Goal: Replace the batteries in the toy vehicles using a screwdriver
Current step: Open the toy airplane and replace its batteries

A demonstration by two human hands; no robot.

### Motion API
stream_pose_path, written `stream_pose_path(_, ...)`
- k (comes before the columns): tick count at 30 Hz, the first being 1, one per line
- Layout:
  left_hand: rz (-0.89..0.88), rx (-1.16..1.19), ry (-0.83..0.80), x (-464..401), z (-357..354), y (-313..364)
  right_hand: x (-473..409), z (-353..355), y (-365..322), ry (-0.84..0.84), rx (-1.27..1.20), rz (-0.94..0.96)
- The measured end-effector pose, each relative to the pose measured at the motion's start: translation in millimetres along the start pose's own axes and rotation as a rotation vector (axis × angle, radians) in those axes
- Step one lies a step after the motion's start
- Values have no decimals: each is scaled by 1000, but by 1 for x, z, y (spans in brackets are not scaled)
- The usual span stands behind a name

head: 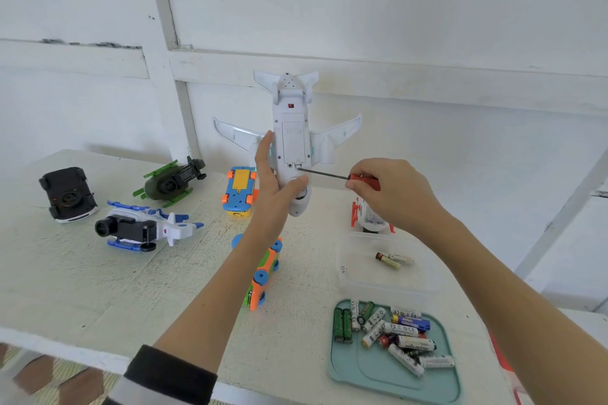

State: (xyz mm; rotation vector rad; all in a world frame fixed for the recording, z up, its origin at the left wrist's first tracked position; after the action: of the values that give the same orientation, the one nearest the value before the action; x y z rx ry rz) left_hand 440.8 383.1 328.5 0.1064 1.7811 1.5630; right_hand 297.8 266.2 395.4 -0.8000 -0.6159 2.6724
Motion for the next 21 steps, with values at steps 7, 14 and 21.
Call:
stream_pose_path(7, -8, -19, -1, 7, -2, 3, 4, -3, 1, -30, 67, -3)
stream_pose_path(14, -12, -21, 3, 11, -4, 8, 6, -6, 5, -5, 112, 7)
stream_pose_path(21, 56, 71, 17, 9, -6, 9, 11, -14, 15, 170, 78, 151)
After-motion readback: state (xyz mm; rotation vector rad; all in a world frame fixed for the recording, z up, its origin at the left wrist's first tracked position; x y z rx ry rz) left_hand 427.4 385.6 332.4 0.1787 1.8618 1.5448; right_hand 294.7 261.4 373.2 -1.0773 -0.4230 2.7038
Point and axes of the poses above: each hand's wrist, its own x-axis away from the middle knuckle, its own z-axis out of the back of the hand, y = z × x, the point moved 1 cm from there along -x, towards the middle knuckle, and after that the axes turned 11 degrees about -x, right-handed, at the moved point
